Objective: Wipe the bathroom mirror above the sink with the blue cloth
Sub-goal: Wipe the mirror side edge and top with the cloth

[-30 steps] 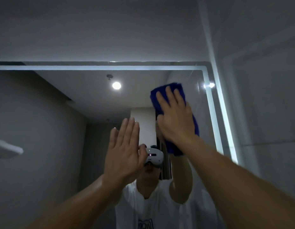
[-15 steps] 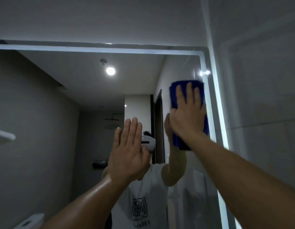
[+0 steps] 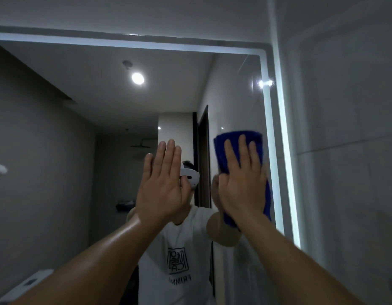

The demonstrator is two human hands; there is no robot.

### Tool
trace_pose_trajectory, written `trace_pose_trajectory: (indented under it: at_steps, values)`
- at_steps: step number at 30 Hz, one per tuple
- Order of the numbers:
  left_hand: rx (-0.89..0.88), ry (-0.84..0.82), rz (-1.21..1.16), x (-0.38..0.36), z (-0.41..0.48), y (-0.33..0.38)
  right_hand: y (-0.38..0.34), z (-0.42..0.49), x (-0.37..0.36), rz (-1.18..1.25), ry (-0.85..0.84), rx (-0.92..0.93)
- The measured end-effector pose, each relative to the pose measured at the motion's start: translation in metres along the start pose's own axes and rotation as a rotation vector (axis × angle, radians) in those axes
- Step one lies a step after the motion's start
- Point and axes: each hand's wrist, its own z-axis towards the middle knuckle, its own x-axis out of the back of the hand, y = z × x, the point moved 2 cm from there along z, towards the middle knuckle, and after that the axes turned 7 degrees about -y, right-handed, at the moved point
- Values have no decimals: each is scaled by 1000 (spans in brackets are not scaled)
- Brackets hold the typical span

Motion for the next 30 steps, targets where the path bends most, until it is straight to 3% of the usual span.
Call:
trace_pose_trajectory:
  at_steps: [4, 7, 13, 17, 22, 25, 27, 30]
  values:
    - [2, 8, 0, 1, 2, 0, 15, -112, -28, -131, -76, 279]
    - [21, -1, -35, 5, -4, 4, 39, -129, -24, -104, -119, 400]
    - [-184, 33, -4, -7, -52, 36, 43, -46, 7, 81, 2, -132]
    - [-202, 53, -1, -22, -68, 45, 33, -106, -14, 75, -3, -112]
    - [-193, 54, 15, -33, -75, 49, 45, -244, -42, -83, -182, 96]
    - [-197, 69, 39, -30, -75, 51, 68, -241, -33, -110, -222, 259]
    - [-188, 65, 48, -30, -77, 52, 80, -209, -22, -79, -169, 156]
    - [-187, 52, 76, -31, -76, 53, 82, -150, -12, 45, -39, -210]
